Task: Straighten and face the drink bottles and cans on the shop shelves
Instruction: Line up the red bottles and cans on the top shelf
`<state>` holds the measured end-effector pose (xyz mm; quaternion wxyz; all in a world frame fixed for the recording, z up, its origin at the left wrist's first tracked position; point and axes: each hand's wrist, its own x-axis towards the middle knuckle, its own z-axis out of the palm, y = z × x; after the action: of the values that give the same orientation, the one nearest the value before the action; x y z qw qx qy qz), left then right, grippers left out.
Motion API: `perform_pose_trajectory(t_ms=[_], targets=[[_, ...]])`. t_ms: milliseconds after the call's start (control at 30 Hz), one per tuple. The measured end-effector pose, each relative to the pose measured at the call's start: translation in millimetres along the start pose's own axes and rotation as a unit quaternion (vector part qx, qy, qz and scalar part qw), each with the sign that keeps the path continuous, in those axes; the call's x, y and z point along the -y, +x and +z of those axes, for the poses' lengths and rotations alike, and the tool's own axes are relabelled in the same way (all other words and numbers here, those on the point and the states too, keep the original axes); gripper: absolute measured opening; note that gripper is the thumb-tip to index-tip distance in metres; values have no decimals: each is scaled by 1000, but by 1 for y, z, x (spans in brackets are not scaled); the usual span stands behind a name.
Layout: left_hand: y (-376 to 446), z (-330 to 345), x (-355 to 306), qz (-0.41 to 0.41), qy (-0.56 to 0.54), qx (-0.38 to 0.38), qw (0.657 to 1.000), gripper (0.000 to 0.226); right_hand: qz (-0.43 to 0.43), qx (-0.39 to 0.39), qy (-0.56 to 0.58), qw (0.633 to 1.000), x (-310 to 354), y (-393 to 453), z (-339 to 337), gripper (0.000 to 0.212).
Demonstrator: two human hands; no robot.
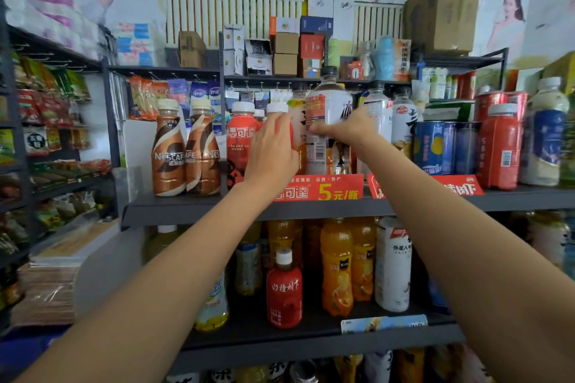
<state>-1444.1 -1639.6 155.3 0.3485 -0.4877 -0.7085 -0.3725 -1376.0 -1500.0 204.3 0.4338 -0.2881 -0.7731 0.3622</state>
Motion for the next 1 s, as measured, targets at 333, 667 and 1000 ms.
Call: perform_pose_trajectory(t_ms=[333, 667, 1000], targets=[[13, 14, -17, -94, -176, 47, 979, 49, -30, 112, 124, 985, -16, -7, -14, 50], [31, 36, -27, -162, -180, 163, 957, 75, -12, 76, 109, 991, -15, -8, -6, 51], [51, 0, -53, -109, -331, 15, 937, 78, -220, -108, 86, 966, 36, -35, -28, 70]])
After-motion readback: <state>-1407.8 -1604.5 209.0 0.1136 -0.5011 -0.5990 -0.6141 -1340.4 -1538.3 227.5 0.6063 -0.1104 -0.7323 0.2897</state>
